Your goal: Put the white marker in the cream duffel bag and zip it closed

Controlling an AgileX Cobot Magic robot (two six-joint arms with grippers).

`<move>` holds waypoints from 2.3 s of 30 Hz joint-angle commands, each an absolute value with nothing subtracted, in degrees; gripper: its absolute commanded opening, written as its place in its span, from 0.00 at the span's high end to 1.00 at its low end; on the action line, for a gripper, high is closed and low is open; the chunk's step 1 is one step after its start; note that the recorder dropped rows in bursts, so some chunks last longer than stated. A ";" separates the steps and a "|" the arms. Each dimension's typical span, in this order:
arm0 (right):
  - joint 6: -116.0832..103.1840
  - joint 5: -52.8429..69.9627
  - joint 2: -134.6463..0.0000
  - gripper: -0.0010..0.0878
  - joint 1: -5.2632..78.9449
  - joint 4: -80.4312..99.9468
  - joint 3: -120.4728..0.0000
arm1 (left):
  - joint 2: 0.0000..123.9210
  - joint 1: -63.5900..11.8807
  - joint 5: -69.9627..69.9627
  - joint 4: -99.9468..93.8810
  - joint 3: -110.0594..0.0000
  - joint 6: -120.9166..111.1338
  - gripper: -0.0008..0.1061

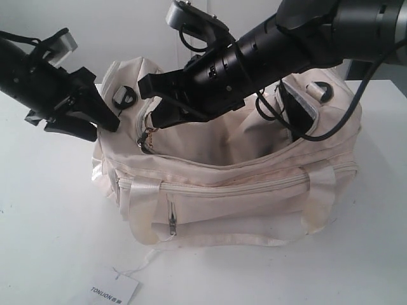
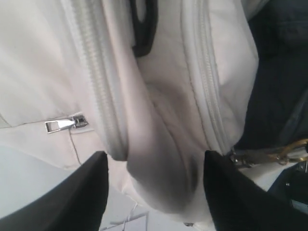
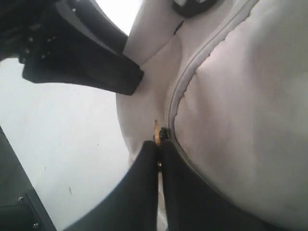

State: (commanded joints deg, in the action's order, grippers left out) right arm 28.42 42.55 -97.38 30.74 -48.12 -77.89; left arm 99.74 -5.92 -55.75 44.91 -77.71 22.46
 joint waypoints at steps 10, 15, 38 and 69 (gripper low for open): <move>28.42 42.55 -97.38 0.99 30.74 -48.12 -77.89 | 99.74 -5.92 -54.86 50.99 -75.70 27.41 0.81; 28.42 42.55 -97.38 0.99 30.74 -48.12 -77.89 | 99.74 -5.92 -53.42 50.99 -75.70 27.41 0.99; 26.78 55.05 -97.12 0.99 30.74 -43.27 -76.45 | 99.74 -5.92 -51.78 50.16 -75.70 27.41 0.99; 14.72 54.38 -86.20 0.99 21.09 -18.17 -76.45 | 99.74 -5.92 -51.00 45.12 -75.44 27.41 0.99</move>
